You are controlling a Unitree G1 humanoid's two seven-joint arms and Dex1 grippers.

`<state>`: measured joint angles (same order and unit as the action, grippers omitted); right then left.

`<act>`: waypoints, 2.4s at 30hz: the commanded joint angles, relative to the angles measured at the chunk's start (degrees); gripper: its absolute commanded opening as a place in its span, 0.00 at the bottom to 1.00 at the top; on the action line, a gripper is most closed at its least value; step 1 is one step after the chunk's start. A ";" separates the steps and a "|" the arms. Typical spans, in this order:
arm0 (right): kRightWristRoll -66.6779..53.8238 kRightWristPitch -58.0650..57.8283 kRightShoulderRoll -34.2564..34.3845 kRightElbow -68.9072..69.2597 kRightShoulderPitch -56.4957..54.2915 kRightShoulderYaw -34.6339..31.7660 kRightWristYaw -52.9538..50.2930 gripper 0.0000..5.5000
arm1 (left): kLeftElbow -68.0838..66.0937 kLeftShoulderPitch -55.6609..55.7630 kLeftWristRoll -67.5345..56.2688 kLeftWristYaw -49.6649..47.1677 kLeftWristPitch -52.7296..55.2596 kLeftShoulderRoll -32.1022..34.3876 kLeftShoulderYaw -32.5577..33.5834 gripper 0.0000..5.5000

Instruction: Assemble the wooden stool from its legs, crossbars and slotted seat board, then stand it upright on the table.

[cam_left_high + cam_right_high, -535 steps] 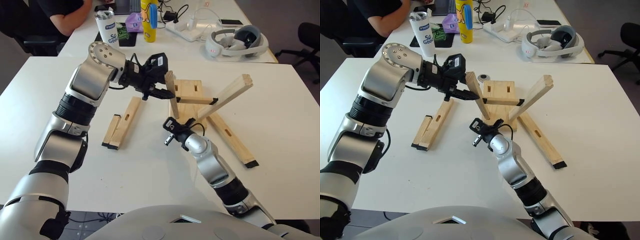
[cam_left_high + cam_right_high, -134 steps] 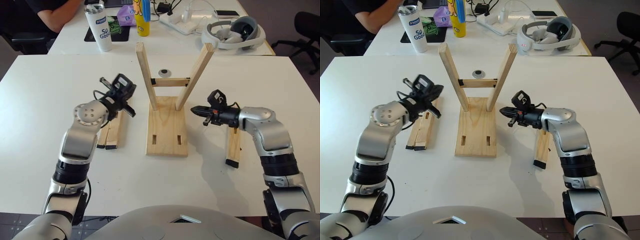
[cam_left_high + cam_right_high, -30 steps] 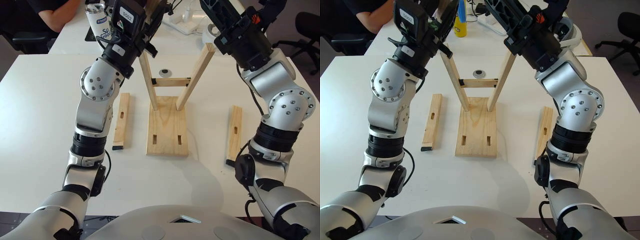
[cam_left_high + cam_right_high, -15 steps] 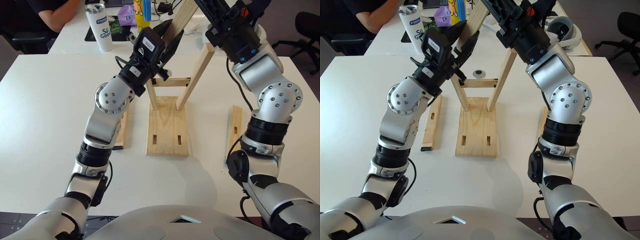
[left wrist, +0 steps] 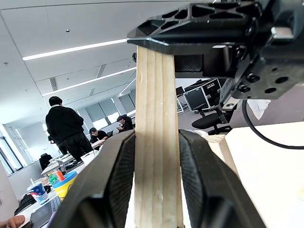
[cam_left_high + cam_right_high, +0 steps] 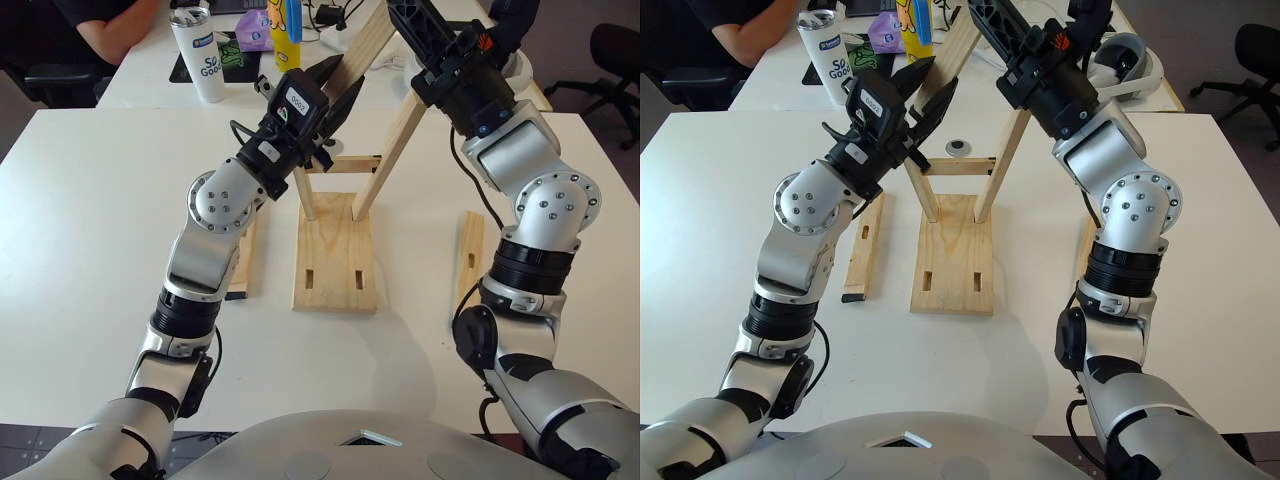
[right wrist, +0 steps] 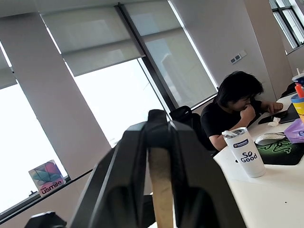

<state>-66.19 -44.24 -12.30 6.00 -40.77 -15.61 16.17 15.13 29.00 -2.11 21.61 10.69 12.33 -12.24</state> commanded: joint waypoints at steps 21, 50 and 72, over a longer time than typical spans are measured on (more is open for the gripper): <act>2.35 -2.42 -2.48 1.49 5.03 1.54 1.31 0.08 | 14.35 0.03 -16.41 4.27 4.44 -1.81 5.01 0.42; 28.62 -1.79 -7.94 31.69 39.90 -6.13 -26.60 0.08 | 17.45 -6.02 -15.66 -15.15 8.32 -4.94 15.78 0.42; 28.62 -10.83 -5.11 29.33 40.50 -11.12 -29.85 0.08 | 19.87 -11.79 -13.69 -17.46 9.03 -5.39 13.75 0.42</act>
<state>-38.52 -53.76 -17.79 35.06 -0.94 -26.63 -13.18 35.14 17.76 -15.70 3.95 19.31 6.88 1.28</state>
